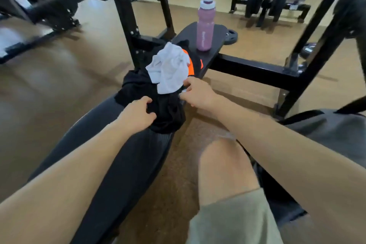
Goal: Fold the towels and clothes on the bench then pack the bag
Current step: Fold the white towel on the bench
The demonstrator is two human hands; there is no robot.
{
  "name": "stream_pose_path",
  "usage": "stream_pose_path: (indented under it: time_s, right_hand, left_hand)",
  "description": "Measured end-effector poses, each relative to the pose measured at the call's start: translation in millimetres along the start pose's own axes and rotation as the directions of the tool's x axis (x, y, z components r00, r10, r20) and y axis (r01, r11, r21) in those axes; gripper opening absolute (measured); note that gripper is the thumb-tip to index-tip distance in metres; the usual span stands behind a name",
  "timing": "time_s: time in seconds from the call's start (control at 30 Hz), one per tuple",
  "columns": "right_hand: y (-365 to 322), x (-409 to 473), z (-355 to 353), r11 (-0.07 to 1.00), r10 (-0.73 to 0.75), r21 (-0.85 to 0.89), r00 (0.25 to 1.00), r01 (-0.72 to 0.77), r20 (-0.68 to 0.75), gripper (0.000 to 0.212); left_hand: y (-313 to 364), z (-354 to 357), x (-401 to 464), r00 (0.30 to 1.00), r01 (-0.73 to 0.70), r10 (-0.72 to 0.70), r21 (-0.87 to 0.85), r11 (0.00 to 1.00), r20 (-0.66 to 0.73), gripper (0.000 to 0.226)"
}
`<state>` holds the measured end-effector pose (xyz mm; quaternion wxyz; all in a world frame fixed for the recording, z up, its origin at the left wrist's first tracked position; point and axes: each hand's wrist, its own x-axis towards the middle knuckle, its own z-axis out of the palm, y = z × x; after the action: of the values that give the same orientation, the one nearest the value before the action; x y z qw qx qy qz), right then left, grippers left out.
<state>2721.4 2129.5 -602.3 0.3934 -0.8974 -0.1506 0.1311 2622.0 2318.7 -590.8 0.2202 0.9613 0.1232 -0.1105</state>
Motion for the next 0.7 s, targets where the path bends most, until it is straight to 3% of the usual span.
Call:
stream_pose_path:
  time_s: [0.1, 0.17, 0.33, 0.43, 0.53, 0.6, 0.63, 0.7]
  right_hand:
    - [-20.8, 35.6, 27.2, 1.000, -0.020, -0.017, 0.998, 0.019, -0.067, 0.065]
    - [-23.1, 56.0, 46.6, 1.000, 0.010, 0.006, 0.993, -0.009, -0.121, 0.067]
    - [-2.5, 77.3, 71.4, 0.986, 0.047, -0.146, 0.972, -0.082, -0.232, 0.018]
    - [-1.4, 70.5, 67.8, 0.992, -0.008, -0.118, 0.941, -0.034, -0.339, 0.012]
    - [-34.5, 50.3, 66.2, 0.979, -0.196, -0.140, 0.881, 0.150, -0.430, 0.014]
    - [-71.1, 20.6, 70.1, 0.929, -0.370, -0.156, 0.840, 0.336, -0.396, 0.018]
    - [-88.8, 1.6, 73.8, 0.898, -0.438, -0.129, 0.829, 0.421, -0.347, 0.019]
    - [-117.5, -40.8, 83.9, 0.855, -0.510, -0.012, 0.837, 0.519, -0.196, 0.019]
  left_hand:
    - [-31.9, 11.8, 3.4, 0.998, 0.005, -0.002, -0.056, 0.998, 0.057, 0.069]
    - [-47.2, 22.2, 4.2, 0.996, -0.019, 0.024, -0.059, 0.998, 0.089, 0.067]
    - [-68.4, 43.2, 4.6, 0.993, -0.080, 0.085, -0.065, 0.995, 0.084, 0.067]
    - [-69.8, 41.5, -1.2, 0.990, -0.092, 0.102, -0.111, 0.990, 0.094, 0.068]
    - [-69.1, 27.6, -16.6, 0.995, -0.085, 0.098, -0.310, 0.947, 0.026, 0.075]
    - [-68.1, 11.6, -31.5, 0.999, -0.035, 0.041, -0.557, 0.830, -0.002, 0.081]
    - [-67.9, 1.2, -41.6, 1.000, 0.016, -0.001, -0.719, 0.695, 0.021, 0.078]
    - [-74.1, -21.8, -65.7, 0.994, 0.109, -0.003, -0.960, 0.259, 0.112, 0.052]
